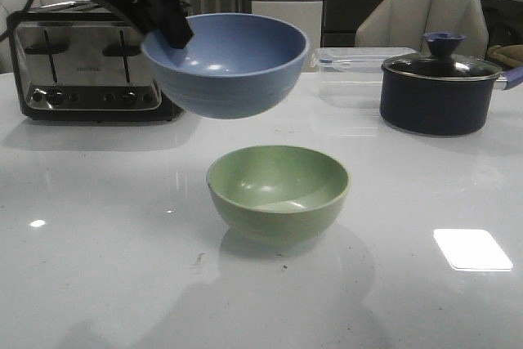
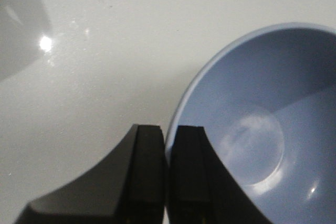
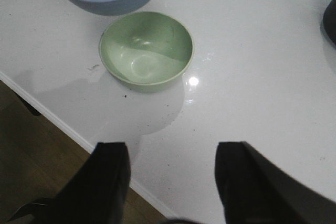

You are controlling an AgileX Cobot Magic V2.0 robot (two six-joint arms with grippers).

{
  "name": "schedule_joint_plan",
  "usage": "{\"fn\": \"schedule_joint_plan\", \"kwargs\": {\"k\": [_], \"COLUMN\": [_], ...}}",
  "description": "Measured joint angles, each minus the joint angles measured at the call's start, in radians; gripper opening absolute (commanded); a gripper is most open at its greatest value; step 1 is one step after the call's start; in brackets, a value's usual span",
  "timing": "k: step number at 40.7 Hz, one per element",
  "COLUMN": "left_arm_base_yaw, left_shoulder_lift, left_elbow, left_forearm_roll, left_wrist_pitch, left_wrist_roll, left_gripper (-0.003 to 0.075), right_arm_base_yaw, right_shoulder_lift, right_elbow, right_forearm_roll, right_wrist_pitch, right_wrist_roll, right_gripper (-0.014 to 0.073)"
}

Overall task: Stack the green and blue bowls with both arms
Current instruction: 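Grasp the blue bowl with the left gripper and lift it over the green bowl, then lower the blue bowl into the green bowl with the left gripper, then open the left gripper and raise it away from the bowls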

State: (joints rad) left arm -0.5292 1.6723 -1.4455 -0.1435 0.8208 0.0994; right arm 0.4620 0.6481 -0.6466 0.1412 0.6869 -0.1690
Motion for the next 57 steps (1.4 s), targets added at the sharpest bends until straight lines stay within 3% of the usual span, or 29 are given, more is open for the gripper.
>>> {"fn": "schedule_joint_plan", "kwargs": {"k": [27, 40, 49, 57], "left_arm_base_yaw": [-0.043, -0.043, -0.043, -0.043], "left_shoulder_lift": [0.248, 0.27, 0.236, 0.07], "left_elbow": [-0.004, -0.006, -0.006, -0.006], "left_forearm_roll": [-0.079, -0.103, -0.084, -0.016], "left_wrist_pitch": [-0.092, -0.092, -0.082, -0.029], "left_wrist_roll": [0.0, 0.0, 0.0, 0.0], "left_gripper": [0.0097, 0.0318, 0.0318, 0.0318], "right_arm_base_yaw": [0.0, 0.0, 0.0, 0.0], "right_shoulder_lift": [0.0, 0.0, 0.0, 0.0], "right_elbow": [0.0, 0.0, 0.0, 0.0], "right_forearm_roll": [0.0, 0.0, 0.0, 0.0], "right_wrist_pitch": [0.0, 0.0, 0.0, 0.0], "right_wrist_roll": [0.0, 0.0, 0.0, 0.0], "right_gripper": [0.0477, 0.0477, 0.0477, 0.0477]}}
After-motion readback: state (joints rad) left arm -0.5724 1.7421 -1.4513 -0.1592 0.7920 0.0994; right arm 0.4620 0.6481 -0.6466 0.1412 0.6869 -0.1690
